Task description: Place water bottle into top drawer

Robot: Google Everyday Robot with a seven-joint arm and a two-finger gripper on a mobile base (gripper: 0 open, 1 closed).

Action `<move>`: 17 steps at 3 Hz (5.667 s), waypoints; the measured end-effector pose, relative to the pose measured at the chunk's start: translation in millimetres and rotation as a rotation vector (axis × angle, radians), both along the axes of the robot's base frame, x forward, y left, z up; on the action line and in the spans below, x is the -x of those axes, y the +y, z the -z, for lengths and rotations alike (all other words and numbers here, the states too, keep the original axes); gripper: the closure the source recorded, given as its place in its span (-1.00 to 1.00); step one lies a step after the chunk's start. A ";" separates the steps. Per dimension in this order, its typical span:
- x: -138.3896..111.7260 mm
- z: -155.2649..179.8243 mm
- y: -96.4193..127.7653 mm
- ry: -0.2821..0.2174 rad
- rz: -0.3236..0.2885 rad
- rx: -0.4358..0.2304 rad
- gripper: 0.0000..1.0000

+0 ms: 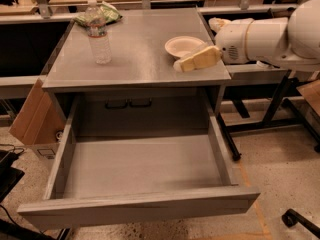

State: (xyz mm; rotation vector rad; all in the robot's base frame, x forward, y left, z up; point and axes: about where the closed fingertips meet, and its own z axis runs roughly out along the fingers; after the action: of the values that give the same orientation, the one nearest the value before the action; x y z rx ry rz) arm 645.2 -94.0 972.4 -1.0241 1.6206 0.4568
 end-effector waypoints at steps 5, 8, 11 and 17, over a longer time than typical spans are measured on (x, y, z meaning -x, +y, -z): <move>-165.3 13.7 211.2 0.021 0.005 -0.217 -1.00; -189.8 24.3 273.9 0.076 -0.024 -0.299 -0.64; -184.8 40.7 286.1 0.103 -0.032 -0.254 0.91; 38.6 55.1 142.6 0.030 -0.290 -0.220 1.00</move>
Offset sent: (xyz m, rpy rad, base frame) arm 0.1336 0.1290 0.0119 0.2790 -0.0462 -0.0200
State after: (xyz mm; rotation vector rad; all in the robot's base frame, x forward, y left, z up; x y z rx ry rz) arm 606.6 48.6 917.3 -1.0908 1.4155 0.8303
